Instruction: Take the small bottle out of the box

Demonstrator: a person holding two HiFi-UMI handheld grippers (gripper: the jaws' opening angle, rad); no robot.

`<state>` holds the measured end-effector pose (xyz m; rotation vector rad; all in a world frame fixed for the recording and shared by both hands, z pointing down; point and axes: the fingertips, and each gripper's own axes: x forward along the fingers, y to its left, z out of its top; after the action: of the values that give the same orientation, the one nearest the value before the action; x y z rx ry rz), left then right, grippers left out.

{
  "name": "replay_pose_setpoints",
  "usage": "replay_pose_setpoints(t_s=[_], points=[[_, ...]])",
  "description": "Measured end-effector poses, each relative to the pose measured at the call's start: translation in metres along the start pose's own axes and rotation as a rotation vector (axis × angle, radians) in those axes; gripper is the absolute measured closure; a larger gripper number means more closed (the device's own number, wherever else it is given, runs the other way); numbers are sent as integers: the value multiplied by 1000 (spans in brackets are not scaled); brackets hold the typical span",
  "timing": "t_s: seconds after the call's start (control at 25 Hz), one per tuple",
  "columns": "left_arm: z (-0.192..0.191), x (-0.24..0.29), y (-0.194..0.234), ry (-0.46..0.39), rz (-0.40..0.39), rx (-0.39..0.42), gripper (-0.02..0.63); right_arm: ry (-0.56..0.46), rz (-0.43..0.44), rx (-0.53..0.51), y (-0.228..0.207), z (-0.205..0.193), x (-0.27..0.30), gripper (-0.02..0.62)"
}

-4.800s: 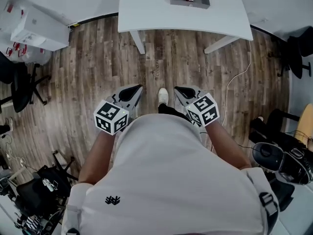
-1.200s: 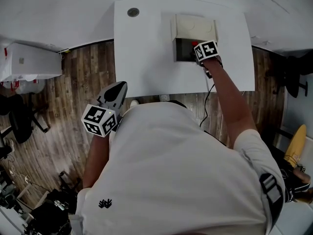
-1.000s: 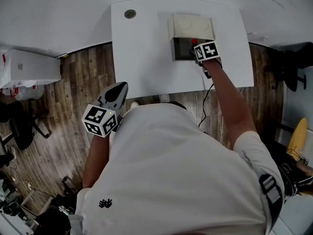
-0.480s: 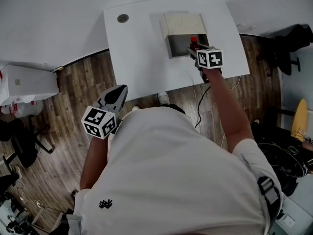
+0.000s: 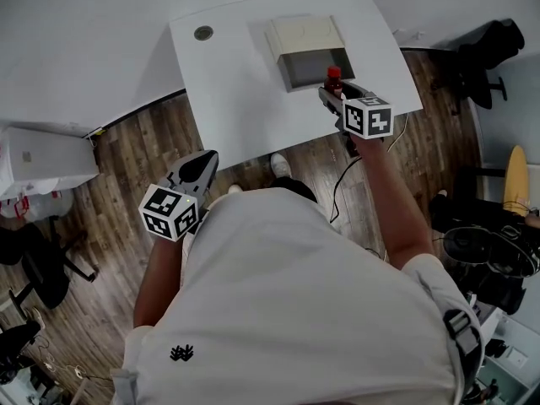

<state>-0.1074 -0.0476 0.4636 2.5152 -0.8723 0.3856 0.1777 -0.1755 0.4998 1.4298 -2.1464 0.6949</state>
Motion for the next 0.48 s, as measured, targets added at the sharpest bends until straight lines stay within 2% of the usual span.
replay_pose_setpoints(t_s=[0.48], points=[[-18, -8, -8, 20, -52, 5, 600, -77, 17, 34, 52, -23, -62, 367]])
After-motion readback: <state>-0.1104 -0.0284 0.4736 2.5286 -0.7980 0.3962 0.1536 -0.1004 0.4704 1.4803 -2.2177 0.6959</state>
